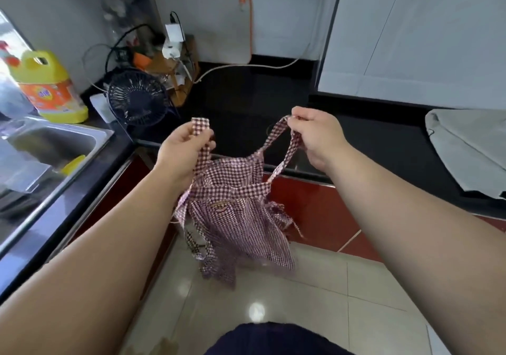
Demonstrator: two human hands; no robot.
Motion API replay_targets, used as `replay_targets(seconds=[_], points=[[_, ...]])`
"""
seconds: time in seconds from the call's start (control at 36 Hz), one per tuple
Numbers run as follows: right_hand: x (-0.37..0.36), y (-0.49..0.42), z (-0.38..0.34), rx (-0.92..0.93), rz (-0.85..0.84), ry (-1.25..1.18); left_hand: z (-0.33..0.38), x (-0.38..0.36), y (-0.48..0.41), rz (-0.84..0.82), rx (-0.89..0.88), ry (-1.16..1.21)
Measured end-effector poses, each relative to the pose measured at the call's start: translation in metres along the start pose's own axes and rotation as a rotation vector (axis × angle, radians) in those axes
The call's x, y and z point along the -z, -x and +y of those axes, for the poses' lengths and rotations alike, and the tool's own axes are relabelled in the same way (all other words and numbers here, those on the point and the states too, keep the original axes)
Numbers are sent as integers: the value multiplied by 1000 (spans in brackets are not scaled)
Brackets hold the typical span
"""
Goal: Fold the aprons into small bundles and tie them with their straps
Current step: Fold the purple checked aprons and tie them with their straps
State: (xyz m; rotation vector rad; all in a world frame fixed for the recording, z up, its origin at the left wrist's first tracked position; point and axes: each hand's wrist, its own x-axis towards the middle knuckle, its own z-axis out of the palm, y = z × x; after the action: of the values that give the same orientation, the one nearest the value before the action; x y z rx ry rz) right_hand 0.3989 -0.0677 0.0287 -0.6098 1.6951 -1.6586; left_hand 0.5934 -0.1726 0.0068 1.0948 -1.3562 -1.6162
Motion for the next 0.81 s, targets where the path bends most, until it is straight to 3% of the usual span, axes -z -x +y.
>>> replay_targets(seconds=[0.08,0.17,0.22,0.28,0.39,0.47,0.56,0.64,0.72,0.81], points=[[-1,0,4,30,-69,125,-1,4,1,-133,40,-127],[1,-4,9,64,-1,409,1,6,0,19,-15,-182],[2,-4,4,33,67,306,3,7,-1,142,-53,-130],[4,-6,-5,11,62,132,6,8,-5,161,-74,-54],[4,-2,-20,-139,-157,-111,8,12,-10,125,-51,-166],[5,-6,-29,-113,-207,-202,20,5,-9,51,-74,-143],[6,-14,-34,78,-47,109,33,-4,-9,9,-179,-257],[9,-23,-36,235,49,258,38,-12,-13,-36,-230,-362],[18,-33,-45,411,28,422,46,-21,-22,6,-329,-430],[26,-43,-55,532,-68,670,55,-33,-33,180,-432,-731]])
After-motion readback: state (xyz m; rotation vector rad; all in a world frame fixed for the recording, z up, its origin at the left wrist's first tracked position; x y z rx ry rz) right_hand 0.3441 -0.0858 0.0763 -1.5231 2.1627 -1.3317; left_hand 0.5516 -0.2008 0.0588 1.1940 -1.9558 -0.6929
